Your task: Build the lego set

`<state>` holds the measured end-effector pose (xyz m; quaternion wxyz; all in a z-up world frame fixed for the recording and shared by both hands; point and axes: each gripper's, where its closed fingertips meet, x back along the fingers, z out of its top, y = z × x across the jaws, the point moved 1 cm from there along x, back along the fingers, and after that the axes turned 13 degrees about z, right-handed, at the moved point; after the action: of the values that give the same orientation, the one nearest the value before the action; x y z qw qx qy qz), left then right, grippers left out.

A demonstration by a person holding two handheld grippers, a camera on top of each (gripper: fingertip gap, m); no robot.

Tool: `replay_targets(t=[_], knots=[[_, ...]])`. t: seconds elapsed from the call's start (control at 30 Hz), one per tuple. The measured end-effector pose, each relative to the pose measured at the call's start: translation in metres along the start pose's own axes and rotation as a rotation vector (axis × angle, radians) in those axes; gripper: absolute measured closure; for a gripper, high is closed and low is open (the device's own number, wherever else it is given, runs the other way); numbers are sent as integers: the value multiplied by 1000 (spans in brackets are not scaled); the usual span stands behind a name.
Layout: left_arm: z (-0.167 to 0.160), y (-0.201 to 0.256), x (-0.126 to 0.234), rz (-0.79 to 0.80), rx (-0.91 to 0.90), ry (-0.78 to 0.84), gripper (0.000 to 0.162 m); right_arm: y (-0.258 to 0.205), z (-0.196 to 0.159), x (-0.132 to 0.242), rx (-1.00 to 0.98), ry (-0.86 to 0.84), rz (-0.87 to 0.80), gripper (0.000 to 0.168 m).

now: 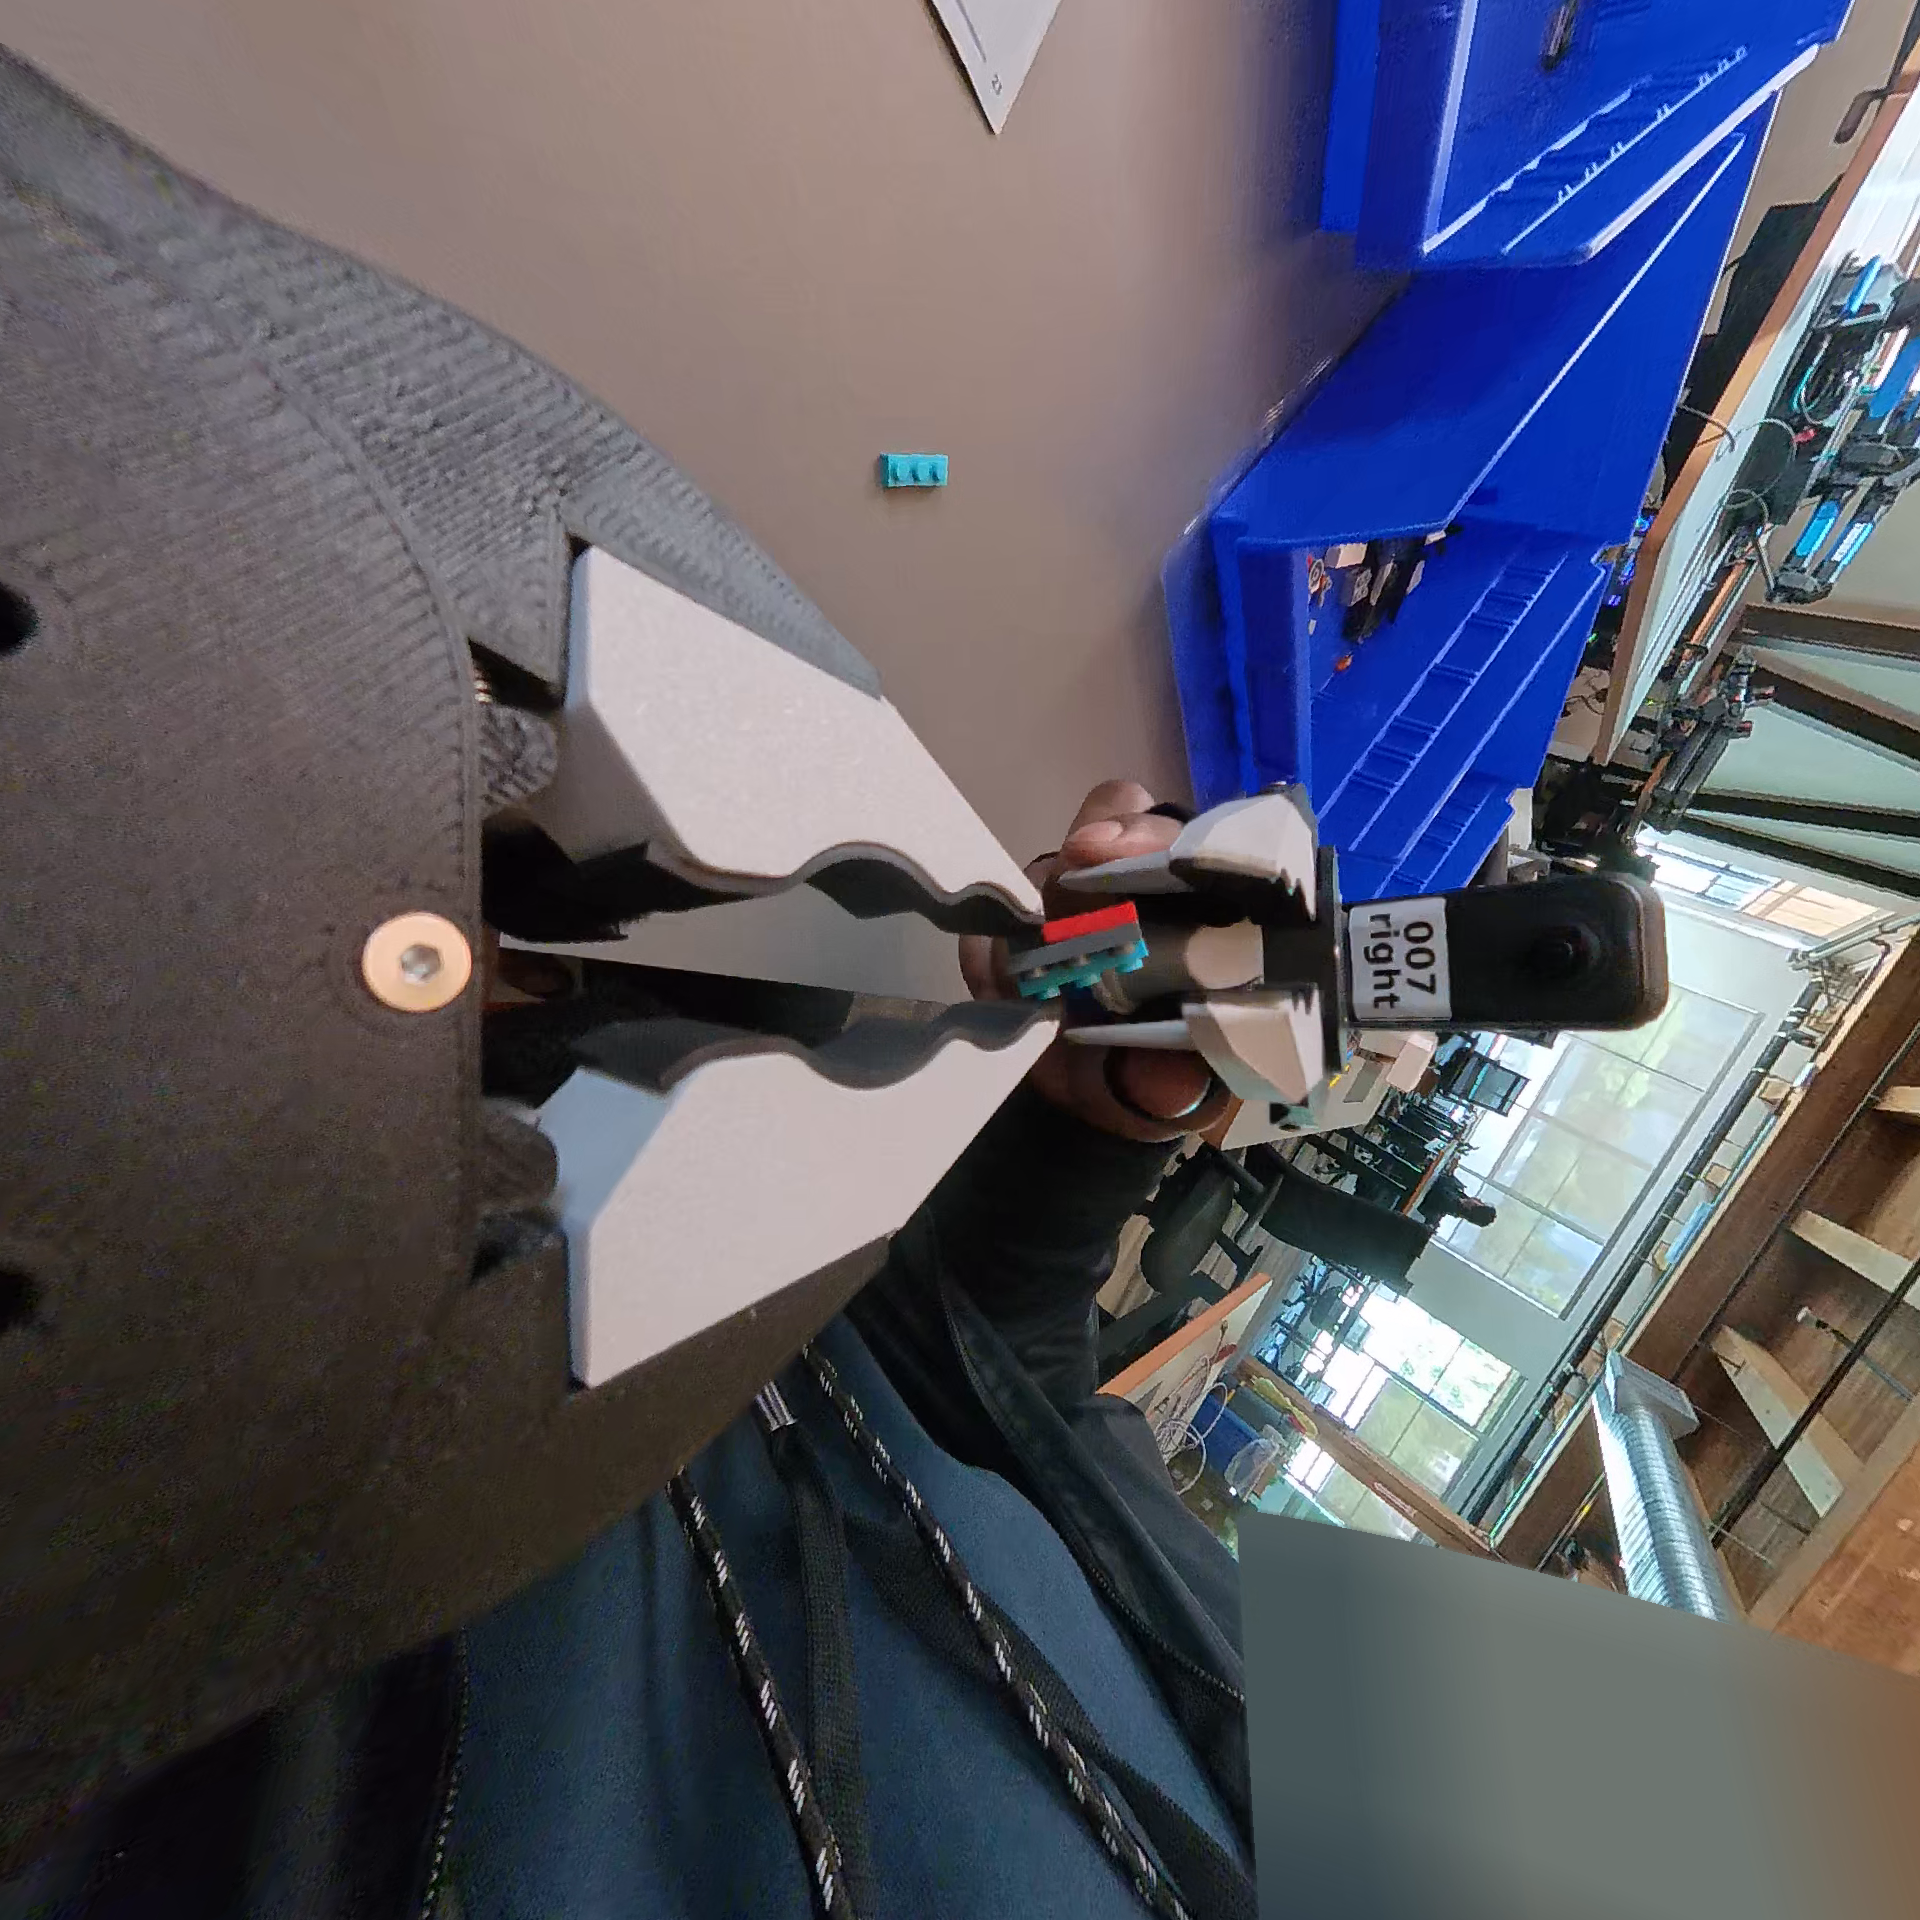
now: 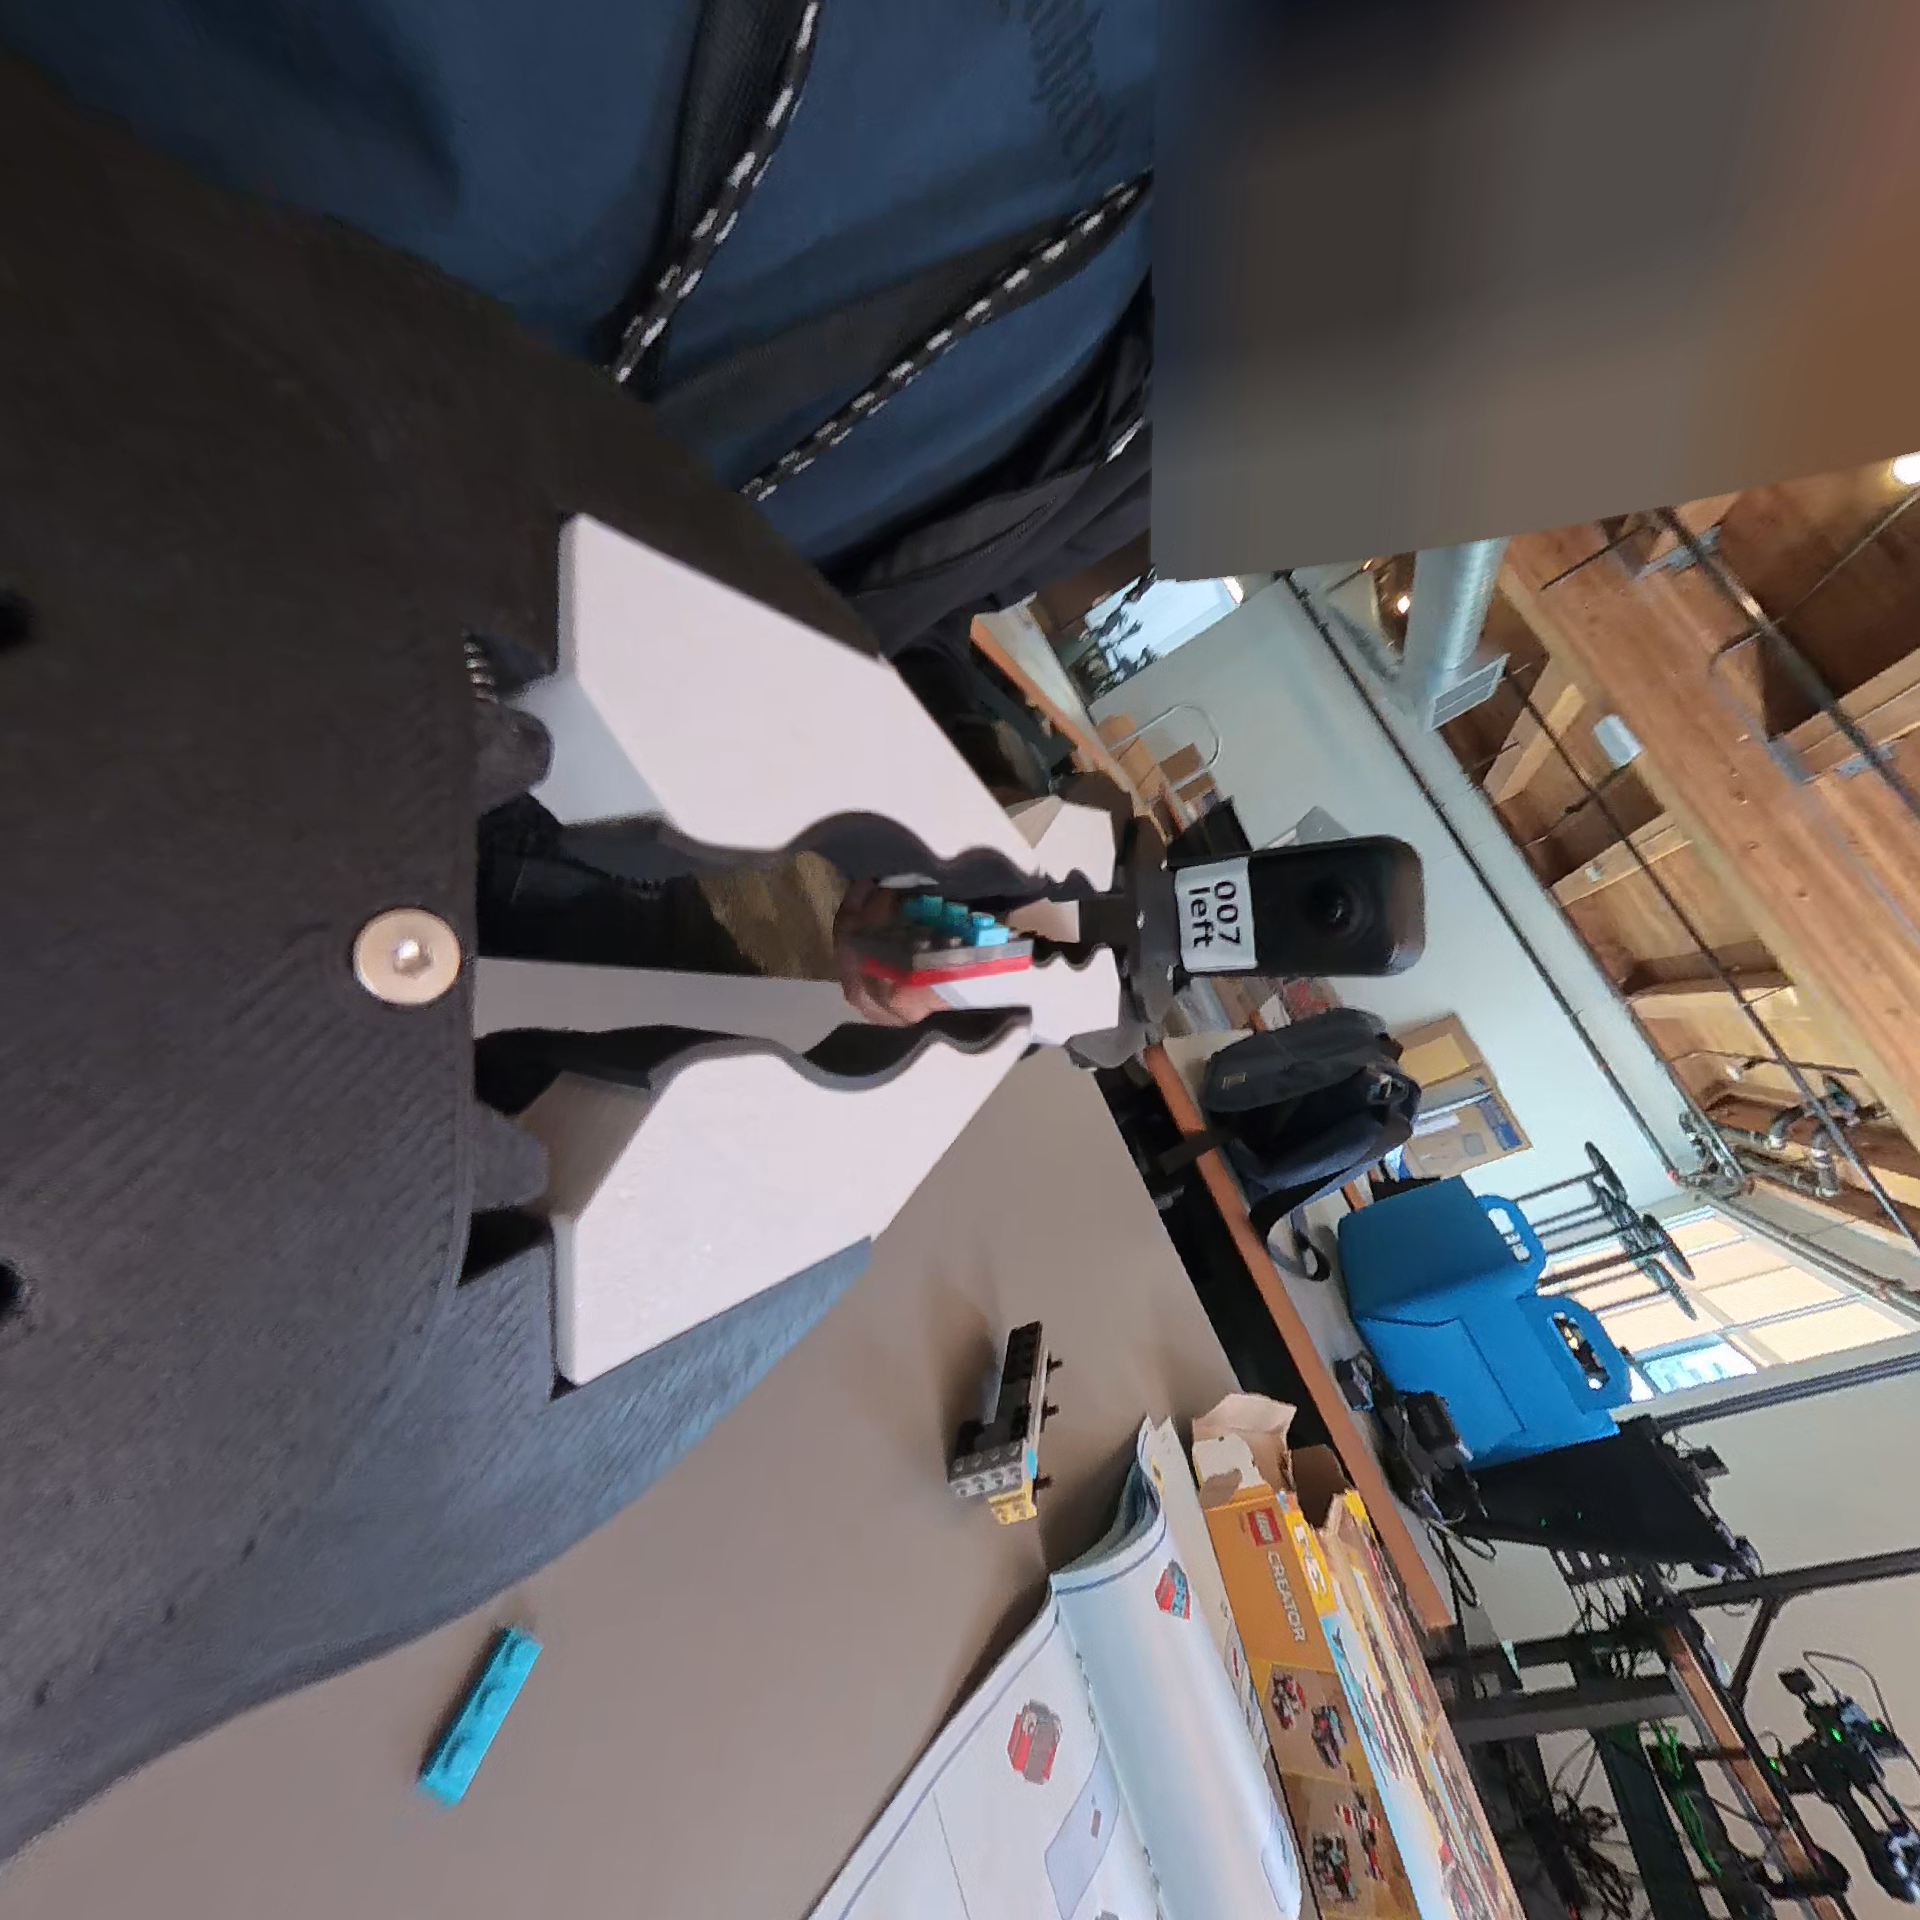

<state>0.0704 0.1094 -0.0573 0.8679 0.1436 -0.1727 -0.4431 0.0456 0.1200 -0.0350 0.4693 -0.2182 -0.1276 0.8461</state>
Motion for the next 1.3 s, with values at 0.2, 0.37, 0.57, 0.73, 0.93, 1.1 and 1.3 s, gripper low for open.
replay_targets(t=[0.2, 0.37, 0.57, 0.73, 0.93, 1.1, 1.3], knots=[[-1, 2, -1, -10, -5, 6, 150, -2, -15, -6, -35, -72, 18, 141], [-1, 4, -2, -5, -16, -3, 150, -3, -19, -9, -24, -85, 26, 153], [0, 6, -2, -9, -21, -4, 152, -6, -18, -9, -14, -78, 41, 155], [0, 6, -4, -22, -1, -6, 151, -6, -18, -7, -18, -66, 43, 156], [-1, -5, -1, -39, 113, 25, 152, 3, -11, 2, -59, 3, 4, 146], [0, -15, 3, -68, 277, 71, 151, 14, -15, 7, -112, -4, -45, 151], [-4, -21, 3, -109, 411, 75, 151, 23, -20, 4, -210, 36, -35, 161]])
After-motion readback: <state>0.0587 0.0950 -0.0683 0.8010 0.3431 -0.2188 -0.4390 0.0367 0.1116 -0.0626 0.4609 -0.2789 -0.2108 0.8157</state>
